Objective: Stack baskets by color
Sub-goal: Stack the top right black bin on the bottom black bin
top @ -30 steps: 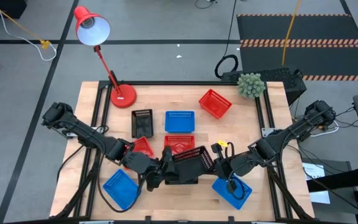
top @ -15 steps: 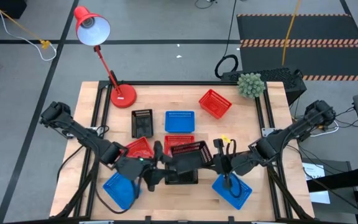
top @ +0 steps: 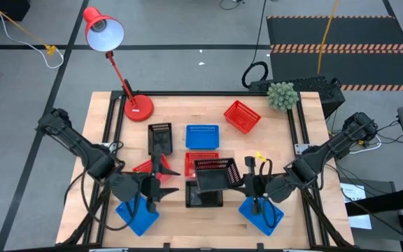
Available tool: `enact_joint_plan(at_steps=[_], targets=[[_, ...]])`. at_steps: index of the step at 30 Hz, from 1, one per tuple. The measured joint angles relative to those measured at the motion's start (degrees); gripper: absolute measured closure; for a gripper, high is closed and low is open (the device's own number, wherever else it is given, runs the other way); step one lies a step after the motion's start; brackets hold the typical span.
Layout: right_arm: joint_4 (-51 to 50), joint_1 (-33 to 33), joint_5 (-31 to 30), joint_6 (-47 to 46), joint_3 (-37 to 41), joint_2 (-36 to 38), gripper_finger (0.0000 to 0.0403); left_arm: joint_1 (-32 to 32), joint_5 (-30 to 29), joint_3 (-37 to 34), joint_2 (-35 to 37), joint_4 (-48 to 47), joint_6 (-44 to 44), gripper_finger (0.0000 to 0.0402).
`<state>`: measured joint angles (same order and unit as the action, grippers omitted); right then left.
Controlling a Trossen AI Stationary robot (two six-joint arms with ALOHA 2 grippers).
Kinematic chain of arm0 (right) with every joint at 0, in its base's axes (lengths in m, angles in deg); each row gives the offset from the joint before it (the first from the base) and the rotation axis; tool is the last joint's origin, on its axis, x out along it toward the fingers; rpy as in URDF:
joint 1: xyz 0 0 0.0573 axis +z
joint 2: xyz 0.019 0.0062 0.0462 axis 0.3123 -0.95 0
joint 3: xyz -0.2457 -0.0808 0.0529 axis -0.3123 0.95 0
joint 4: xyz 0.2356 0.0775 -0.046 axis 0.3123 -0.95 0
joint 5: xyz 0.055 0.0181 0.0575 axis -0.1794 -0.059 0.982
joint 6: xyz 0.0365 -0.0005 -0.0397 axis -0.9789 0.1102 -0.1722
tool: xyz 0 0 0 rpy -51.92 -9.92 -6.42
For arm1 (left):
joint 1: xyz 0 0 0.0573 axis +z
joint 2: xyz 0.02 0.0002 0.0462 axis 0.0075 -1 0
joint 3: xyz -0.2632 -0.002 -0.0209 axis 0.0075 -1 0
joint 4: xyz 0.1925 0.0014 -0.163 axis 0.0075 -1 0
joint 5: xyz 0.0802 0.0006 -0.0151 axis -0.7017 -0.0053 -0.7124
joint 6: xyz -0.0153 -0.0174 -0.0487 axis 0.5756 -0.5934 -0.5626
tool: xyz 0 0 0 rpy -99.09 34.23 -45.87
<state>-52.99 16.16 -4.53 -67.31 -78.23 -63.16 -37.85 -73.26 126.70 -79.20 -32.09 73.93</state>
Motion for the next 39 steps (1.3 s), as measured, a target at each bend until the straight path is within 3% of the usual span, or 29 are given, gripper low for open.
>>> enact_joint_plan(at_steps=[11,21,28,35,39], targets=[[7.56,3.4,-4.37,-4.97,-0.29,-4.2,0.0399,-0.6,-0.15,0.0,1.29,-1.84,-7.67,0.0172],[4.52,4.75,-4.45,-8.37,-9.87,-14.95,0.0399,-0.63,-2.58,0.0,1.3,-4.17,-12.91,0.0172],[-3.84,5.41,-4.41,-15.27,-17.17,-22.84,0.0399,-0.6,-3.01,-0.02,1.31,-4.79,-14.55,0.0172],[-1.79,6.27,-4.43,-20.7,-19.41,-29.31,0.0399,-0.6,-3.02,-0.02,1.31,-4.69,-15.04,0.0172],[-0.31,6.62,-4.41,-16.89,-19.47,-31.69,0.0399,-0.6,-3.02,-0.02,1.31,-4.6,-14.9,0.0172]])
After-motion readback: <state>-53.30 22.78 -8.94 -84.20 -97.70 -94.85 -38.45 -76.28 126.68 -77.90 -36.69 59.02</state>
